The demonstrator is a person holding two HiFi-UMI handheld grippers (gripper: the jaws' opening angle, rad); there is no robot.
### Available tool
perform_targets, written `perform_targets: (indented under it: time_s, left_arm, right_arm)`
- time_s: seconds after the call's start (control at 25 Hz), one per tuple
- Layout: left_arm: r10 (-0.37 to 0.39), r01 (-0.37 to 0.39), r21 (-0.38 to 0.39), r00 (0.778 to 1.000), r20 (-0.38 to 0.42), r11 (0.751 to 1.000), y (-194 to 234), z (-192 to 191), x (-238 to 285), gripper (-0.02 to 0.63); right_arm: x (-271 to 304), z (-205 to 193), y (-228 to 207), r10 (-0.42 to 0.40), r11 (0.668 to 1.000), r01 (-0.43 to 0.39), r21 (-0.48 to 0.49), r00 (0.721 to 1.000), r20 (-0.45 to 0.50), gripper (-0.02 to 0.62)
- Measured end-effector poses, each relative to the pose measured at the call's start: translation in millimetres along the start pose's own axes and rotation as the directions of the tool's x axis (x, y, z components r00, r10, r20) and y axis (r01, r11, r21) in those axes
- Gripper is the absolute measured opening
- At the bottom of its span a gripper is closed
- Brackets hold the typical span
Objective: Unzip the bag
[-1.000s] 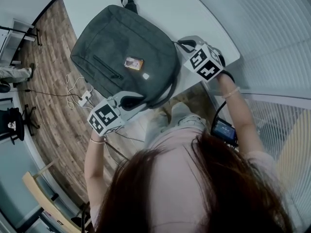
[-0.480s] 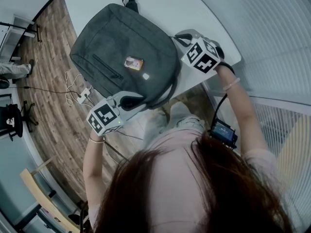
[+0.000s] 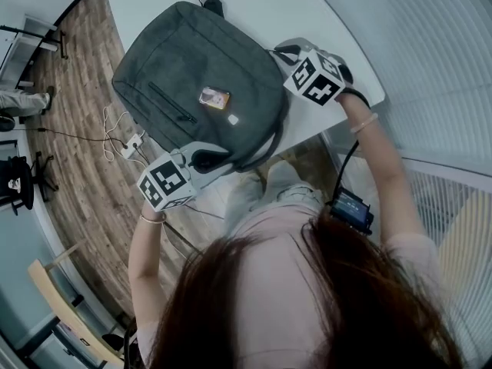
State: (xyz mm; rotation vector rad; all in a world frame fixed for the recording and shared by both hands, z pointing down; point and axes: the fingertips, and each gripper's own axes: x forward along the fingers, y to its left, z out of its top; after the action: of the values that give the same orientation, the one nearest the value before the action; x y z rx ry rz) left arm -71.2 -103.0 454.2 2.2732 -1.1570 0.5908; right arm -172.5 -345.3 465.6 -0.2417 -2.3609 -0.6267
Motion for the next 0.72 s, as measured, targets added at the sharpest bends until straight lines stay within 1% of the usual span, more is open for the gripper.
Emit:
perform_targets:
  time_s: [0.4,0.72]
  left_arm:
    - [-0.004,0.004,-0.005,1.000,0.000,1.000,0,-2,2,0.069]
    - [-0.004,0.004,-0.006,1.000,0.008,1.000,-1,-1,1,0.069]
  right_arm:
    - [20,11,-10,0.017,0.999,-0.018,-0.043,1.000,-0.017,0.018]
    - [30,17,-14,0.018,0.998,-0.019,-0.055,1.000,-0.025,0.018]
